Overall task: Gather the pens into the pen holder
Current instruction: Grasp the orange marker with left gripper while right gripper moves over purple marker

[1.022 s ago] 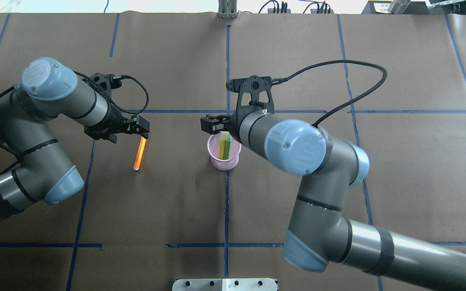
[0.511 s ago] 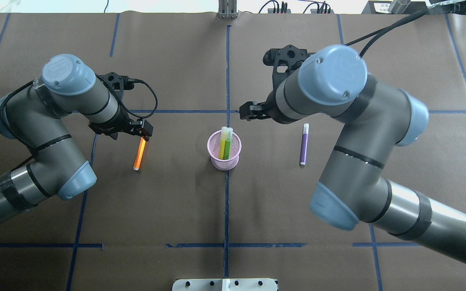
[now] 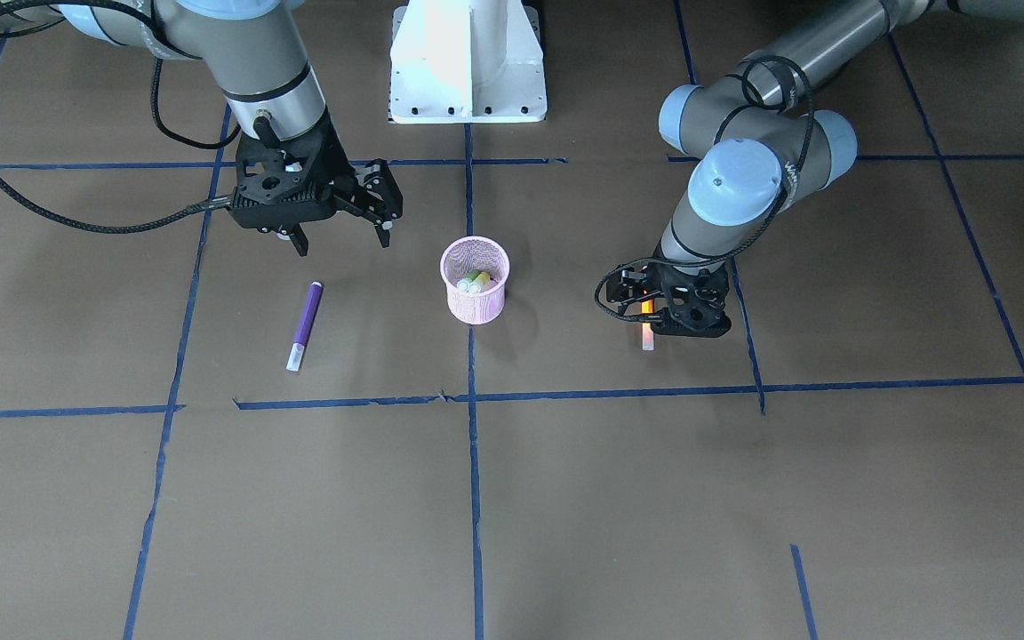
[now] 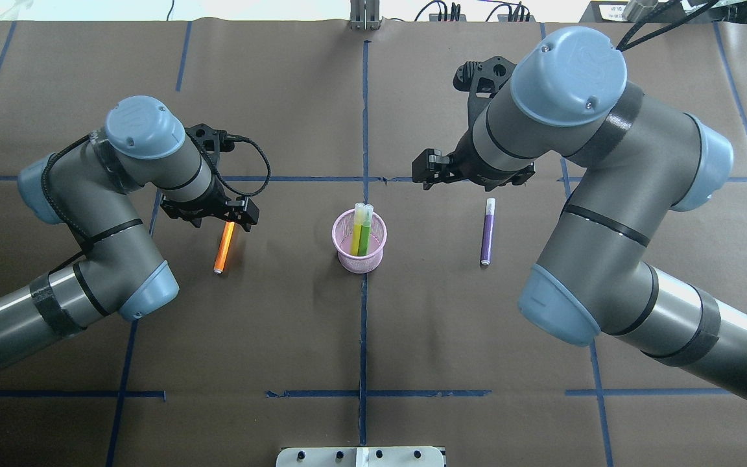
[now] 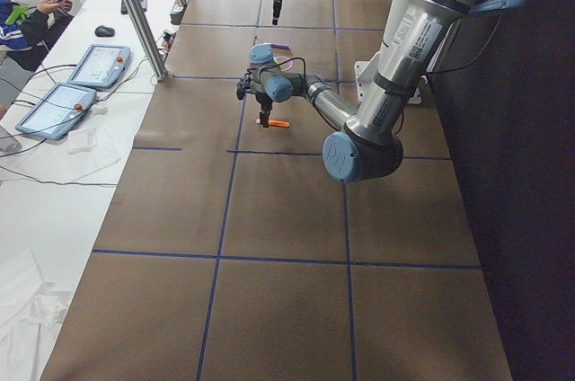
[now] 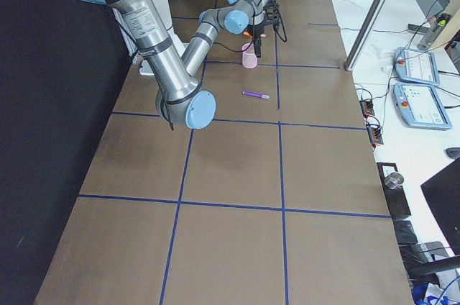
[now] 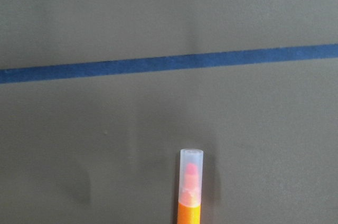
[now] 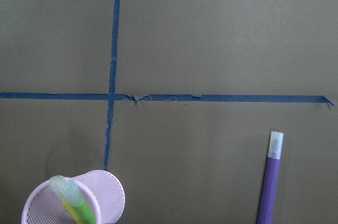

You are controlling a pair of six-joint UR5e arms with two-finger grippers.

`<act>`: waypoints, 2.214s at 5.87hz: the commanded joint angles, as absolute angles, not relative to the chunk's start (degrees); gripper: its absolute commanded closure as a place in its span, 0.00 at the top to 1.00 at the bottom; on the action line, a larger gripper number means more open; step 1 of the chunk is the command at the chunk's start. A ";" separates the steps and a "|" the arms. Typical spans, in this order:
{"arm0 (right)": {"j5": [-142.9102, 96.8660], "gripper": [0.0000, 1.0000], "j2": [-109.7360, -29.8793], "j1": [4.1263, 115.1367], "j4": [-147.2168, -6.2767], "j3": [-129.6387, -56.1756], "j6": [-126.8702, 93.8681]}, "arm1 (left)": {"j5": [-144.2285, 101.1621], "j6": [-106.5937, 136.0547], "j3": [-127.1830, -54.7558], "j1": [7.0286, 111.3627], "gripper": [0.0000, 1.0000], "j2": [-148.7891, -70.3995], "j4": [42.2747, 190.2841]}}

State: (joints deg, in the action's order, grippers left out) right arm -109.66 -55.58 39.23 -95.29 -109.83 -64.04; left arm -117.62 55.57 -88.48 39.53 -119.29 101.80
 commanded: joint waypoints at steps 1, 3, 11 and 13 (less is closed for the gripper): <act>-109.78 1.00 -55.55 39.64 -95.36 -110.12 -64.07 | -117.60 55.55 -88.07 39.20 0.89 -119.44 101.87; -109.69 1.00 -56.07 39.64 -95.36 -110.74 -64.07 | -117.60 55.55 -87.54 39.20 0.86 -119.53 101.87; -109.60 1.00 -56.69 39.73 -95.27 -111.27 -64.07 | -117.60 55.55 -86.75 39.37 0.02 -119.79 101.87; -109.77 1.00 -57.30 39.81 -95.27 -111.27 -63.90 | -117.95 55.72 -90.32 42.43 0.00 -119.79 100.91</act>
